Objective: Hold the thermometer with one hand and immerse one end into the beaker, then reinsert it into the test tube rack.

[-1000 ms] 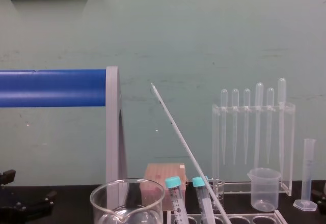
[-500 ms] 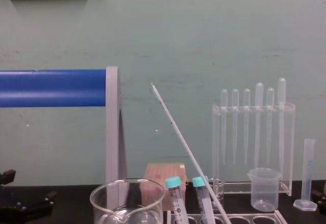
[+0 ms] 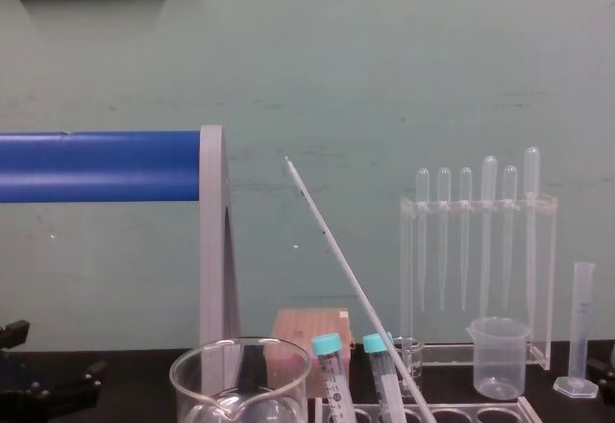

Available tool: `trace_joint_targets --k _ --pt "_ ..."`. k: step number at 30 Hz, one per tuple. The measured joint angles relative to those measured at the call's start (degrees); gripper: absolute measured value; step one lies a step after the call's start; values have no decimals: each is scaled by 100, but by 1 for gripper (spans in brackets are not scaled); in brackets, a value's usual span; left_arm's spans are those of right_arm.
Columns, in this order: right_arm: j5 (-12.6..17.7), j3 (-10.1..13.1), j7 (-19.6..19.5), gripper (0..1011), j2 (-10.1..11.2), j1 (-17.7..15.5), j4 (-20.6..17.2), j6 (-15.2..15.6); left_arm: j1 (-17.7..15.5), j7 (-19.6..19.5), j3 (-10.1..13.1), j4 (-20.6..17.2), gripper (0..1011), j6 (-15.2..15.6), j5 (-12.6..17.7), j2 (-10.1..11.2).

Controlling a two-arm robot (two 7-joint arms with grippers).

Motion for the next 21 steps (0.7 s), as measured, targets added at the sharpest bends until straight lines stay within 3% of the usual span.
trace_joint_targets --k 17,21 --pt "0 5 8 1003 -1 1 0 0 0 0 0 0 1008 0 0 0" --pt "152 161 197 1003 10 31 -111 8 0 0 0 0 1008 0 0 0"
